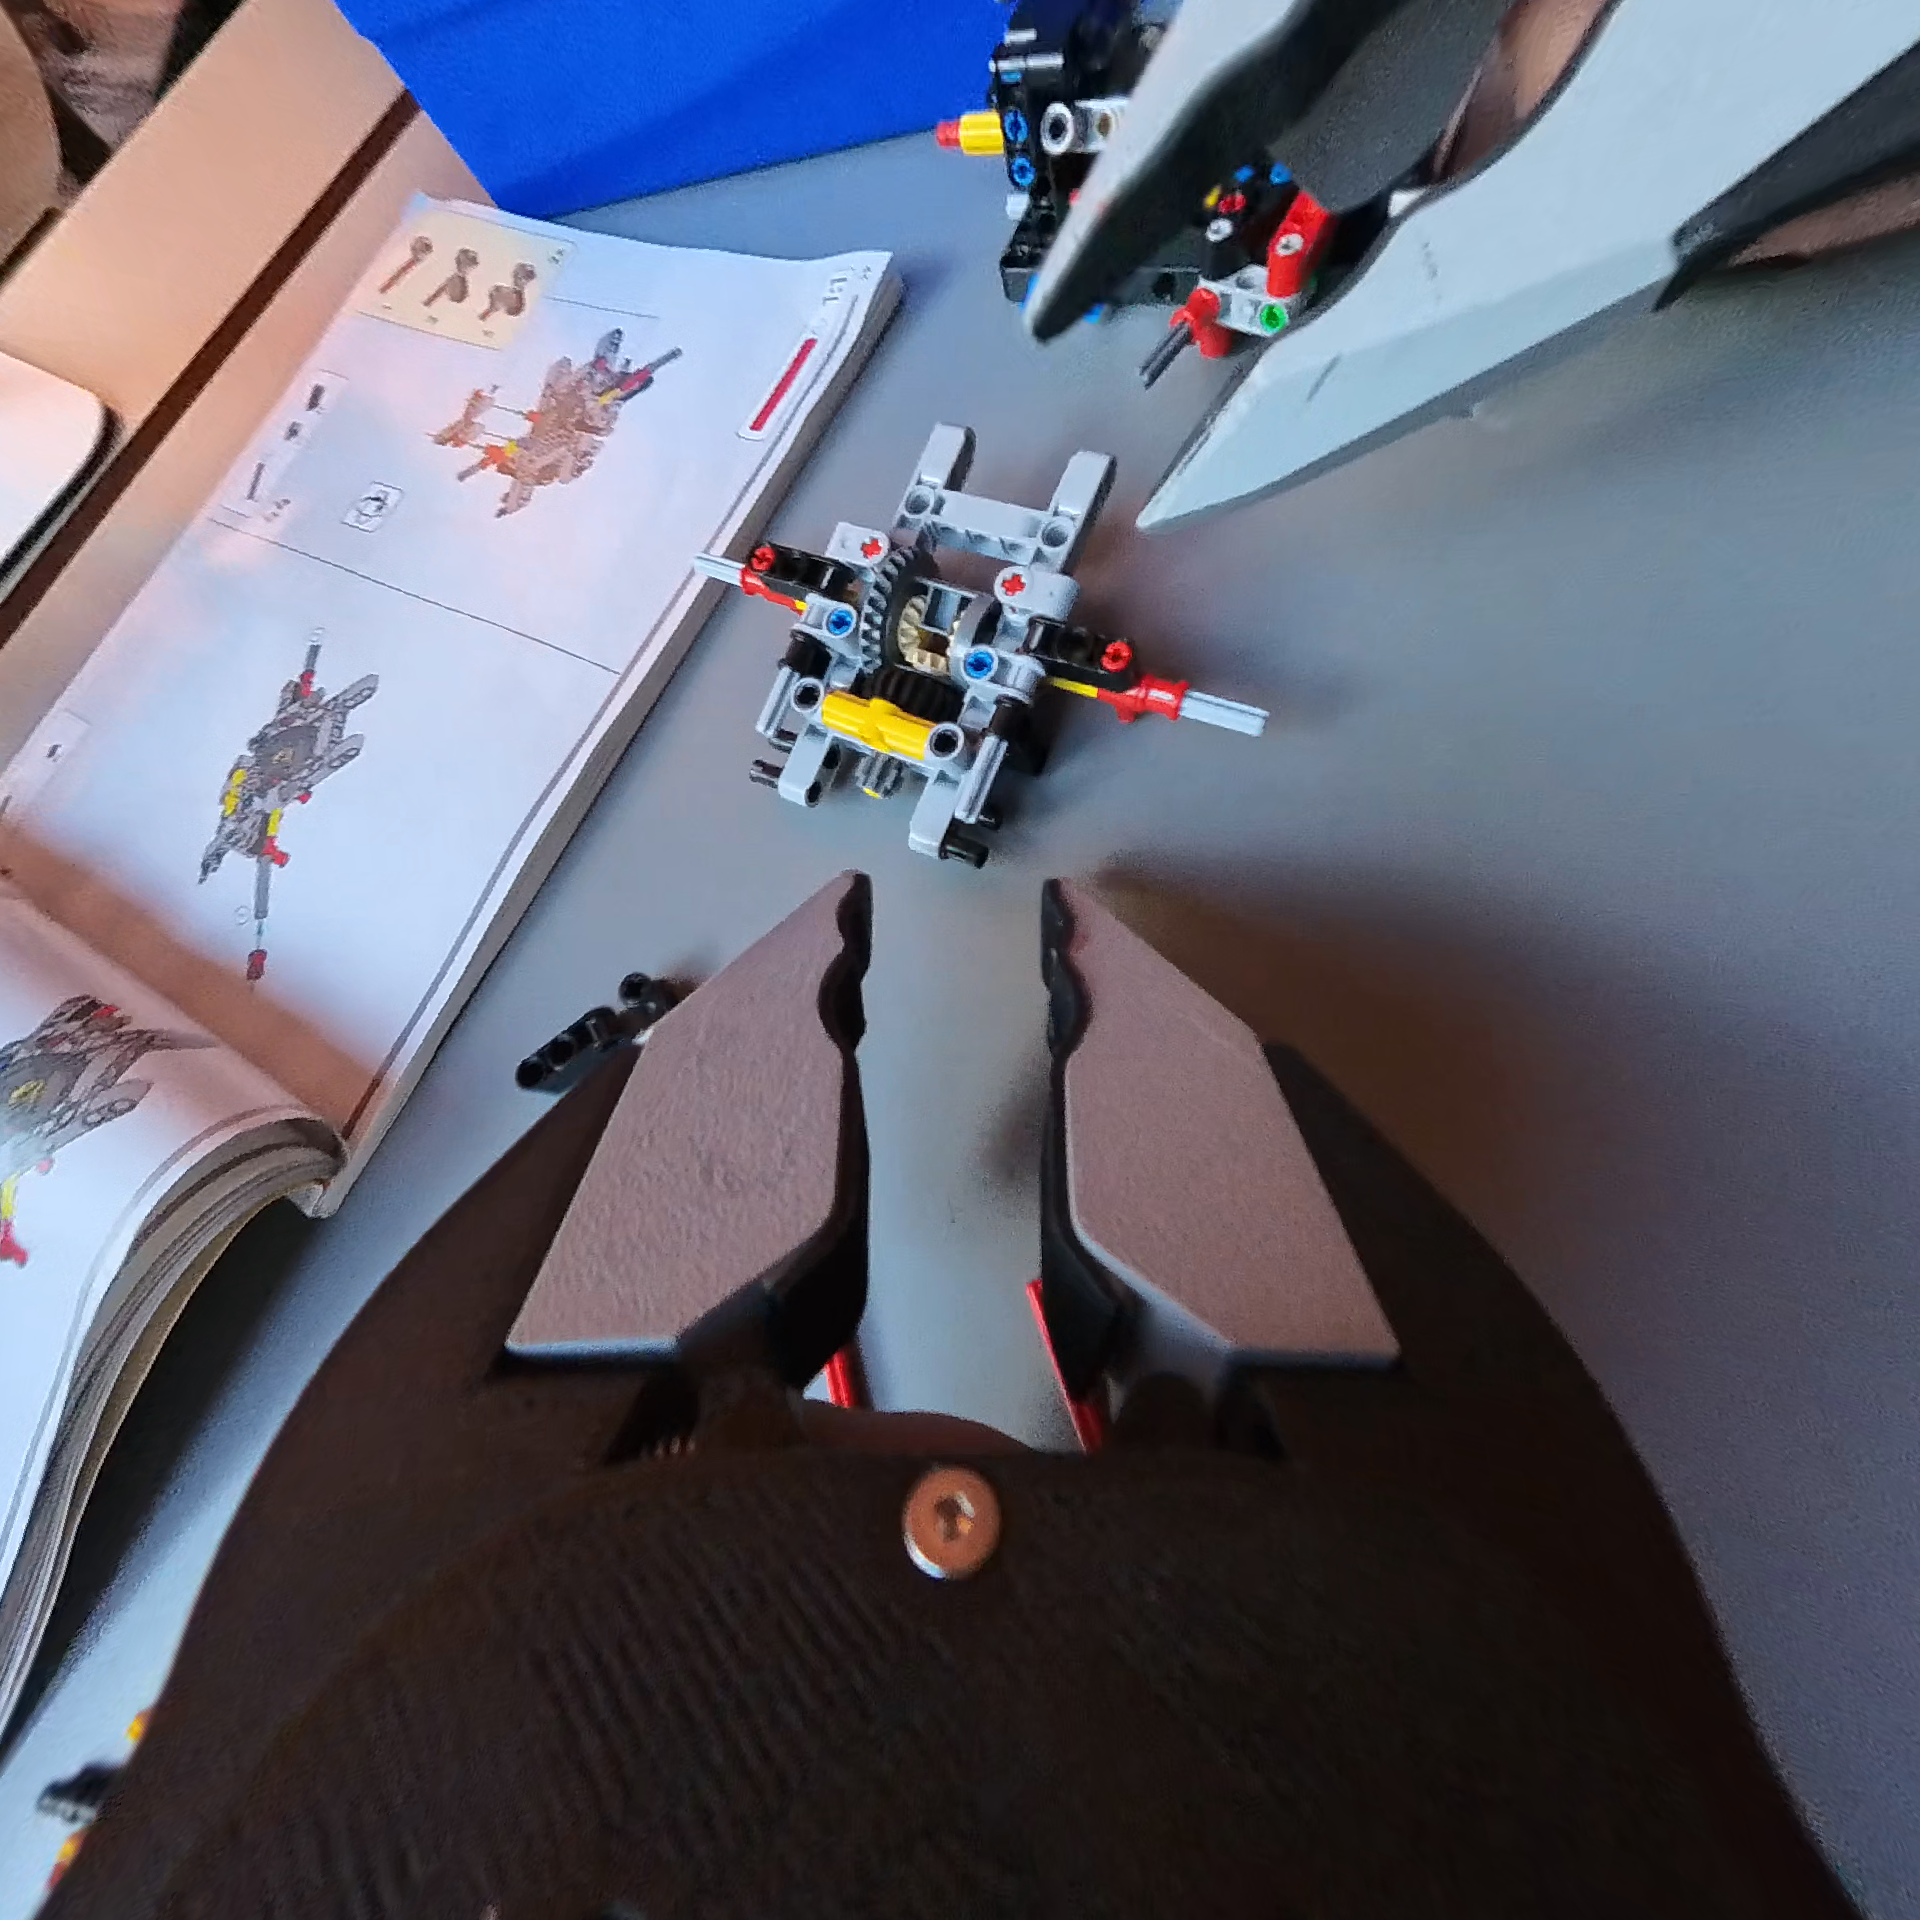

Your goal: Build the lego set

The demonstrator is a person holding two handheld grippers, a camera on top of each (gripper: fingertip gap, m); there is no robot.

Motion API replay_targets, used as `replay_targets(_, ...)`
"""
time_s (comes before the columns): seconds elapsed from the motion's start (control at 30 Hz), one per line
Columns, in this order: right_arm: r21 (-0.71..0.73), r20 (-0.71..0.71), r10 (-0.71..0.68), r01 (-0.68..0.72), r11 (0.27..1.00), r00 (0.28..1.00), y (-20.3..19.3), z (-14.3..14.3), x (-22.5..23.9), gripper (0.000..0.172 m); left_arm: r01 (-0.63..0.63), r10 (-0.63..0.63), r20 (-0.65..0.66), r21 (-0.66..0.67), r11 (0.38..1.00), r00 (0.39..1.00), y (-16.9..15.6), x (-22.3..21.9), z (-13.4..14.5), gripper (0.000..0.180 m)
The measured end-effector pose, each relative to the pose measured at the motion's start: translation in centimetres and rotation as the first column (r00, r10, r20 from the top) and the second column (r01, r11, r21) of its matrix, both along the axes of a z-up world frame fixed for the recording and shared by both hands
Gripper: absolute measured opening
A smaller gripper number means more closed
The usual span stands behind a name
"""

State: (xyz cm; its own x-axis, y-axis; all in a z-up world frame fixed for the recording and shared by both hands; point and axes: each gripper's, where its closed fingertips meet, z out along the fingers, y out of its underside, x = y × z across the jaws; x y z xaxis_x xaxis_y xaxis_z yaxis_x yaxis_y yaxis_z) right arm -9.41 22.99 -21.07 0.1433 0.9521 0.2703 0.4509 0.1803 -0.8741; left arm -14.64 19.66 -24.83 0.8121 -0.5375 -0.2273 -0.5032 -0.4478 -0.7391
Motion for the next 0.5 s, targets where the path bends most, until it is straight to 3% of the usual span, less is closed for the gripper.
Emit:
replay_targets(0.17,-0.031,0.005,0.013,-0.012,0.999,1.0,-0.8,-0.1,0.1,0.021,0.003,-0.004,-0.057,-0.014,1.0,0.998,0.5,-0.1,-0.2,0.036)
replay_targets(0.23,-0.023,0.024,-0.022,0.023,0.999,0.999,-0.6,-0.4,0.1,0.027,0.021,-0.024,-0.065,-0.043,0.999,0.998,0.3,0.5,-0.5,0.034)
replay_targets(0.4,0.06,0.068,-0.084,0.08,0.995,0.994,-0.7,-0.9,0.4,0.025,0.26,-0.248,0.106,-0.113,0.959,0.963,-3.3,5.3,-0.1,0.015)
replay_targets(0.5,0.068,0.052,-0.101,0.098,0.993,0.993,-0.7,-0.6,0.6,0.026,0.248,-0.237,0.141,-0.071,0.966,0.961,-3.1,4.6,1.0,0.021)
